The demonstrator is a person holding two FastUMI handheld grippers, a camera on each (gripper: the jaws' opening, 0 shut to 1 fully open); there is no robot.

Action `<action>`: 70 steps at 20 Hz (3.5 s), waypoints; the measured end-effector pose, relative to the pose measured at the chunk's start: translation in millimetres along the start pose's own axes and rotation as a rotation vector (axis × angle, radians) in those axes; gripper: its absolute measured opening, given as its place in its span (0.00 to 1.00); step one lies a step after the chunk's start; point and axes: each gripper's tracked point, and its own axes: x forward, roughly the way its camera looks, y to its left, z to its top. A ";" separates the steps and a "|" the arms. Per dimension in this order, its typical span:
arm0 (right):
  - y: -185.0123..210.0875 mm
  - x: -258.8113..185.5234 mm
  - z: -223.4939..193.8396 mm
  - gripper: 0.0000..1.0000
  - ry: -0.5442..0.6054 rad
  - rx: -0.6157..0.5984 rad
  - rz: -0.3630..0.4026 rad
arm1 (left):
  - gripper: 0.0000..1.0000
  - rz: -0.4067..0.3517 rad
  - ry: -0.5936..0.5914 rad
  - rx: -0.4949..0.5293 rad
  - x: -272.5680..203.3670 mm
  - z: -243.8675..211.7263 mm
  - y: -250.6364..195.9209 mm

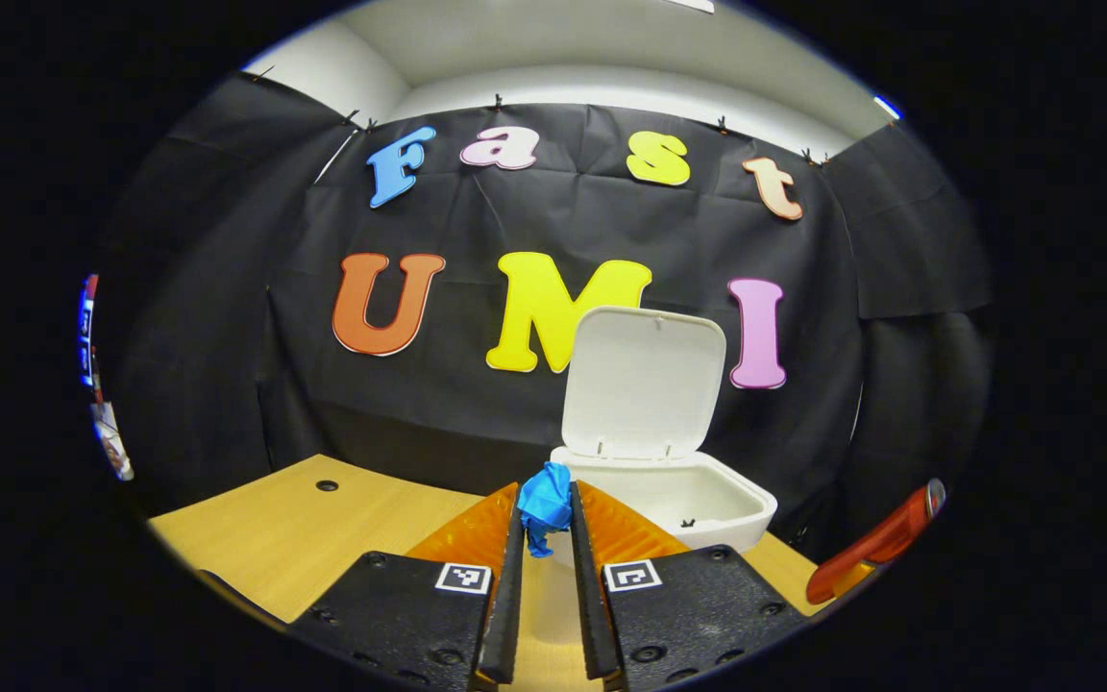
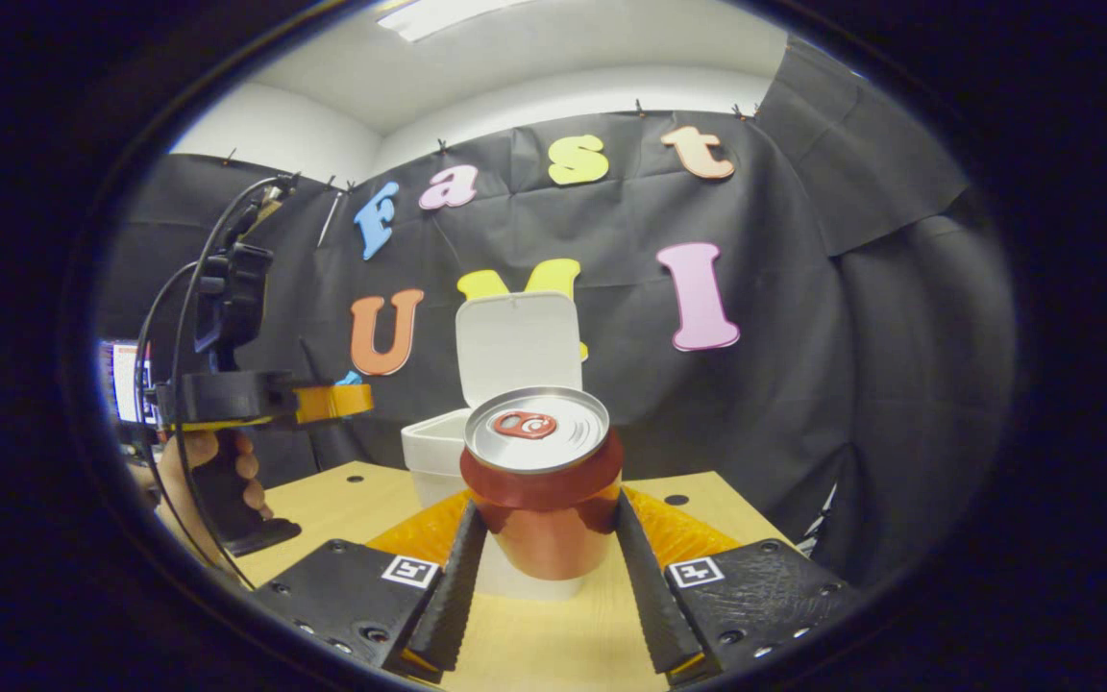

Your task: Press the lid of the desktop garbage bin to open it, pick up the crumpled paper on the desktop and throw it into the bin, then pick up the pop can on the desktop and drop it into the bin, and finally close the garbage bin lid.

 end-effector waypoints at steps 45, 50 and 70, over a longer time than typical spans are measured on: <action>-25.5 11.7 -12.2 0.72 -0.022 0.011 -0.050 | 0.92 -0.167 -0.044 0.263 29.9 -26.6 -98.5; 6.4 4.9 -15.4 0.72 0.002 0.046 0.016 | 0.93 -0.162 -0.067 0.179 -4.3 -24.8 -81.3; 44.9 53.0 43.1 0.72 0.117 -0.071 -0.050 | 0.93 -0.114 0.055 0.122 -60.5 -86.1 9.2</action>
